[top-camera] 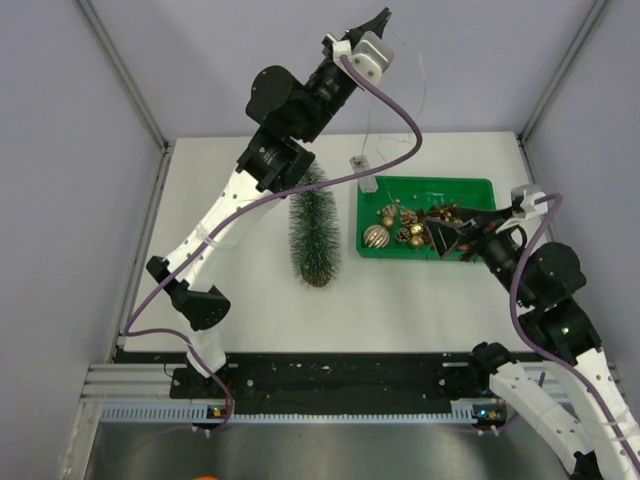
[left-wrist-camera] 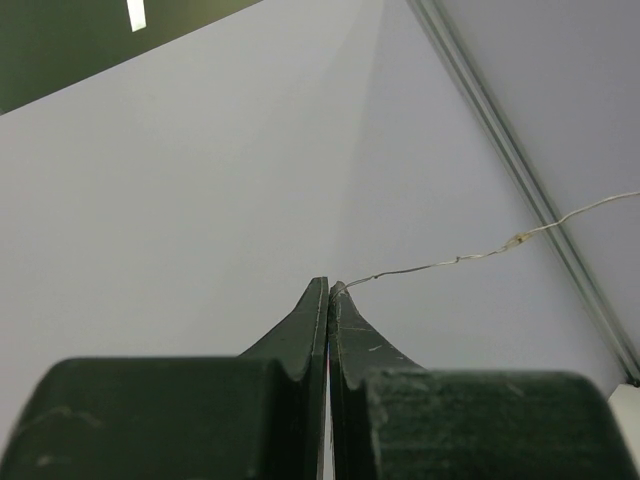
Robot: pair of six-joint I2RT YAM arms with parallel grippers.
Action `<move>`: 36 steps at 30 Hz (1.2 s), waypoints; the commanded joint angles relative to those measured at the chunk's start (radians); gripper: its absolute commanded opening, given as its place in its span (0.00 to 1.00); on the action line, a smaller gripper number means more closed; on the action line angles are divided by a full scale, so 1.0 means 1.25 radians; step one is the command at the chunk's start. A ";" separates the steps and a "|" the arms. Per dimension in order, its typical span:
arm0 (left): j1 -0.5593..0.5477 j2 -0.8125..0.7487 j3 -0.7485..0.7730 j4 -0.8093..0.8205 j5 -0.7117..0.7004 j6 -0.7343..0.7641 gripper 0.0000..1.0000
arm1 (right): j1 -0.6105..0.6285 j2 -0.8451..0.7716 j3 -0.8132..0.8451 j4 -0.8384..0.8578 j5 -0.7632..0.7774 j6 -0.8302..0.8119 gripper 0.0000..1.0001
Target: Decorate the small christmas tree
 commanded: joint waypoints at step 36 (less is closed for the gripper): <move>0.015 -0.060 0.018 0.019 -0.026 0.048 0.00 | 0.006 0.206 0.013 0.163 -0.228 -0.091 0.00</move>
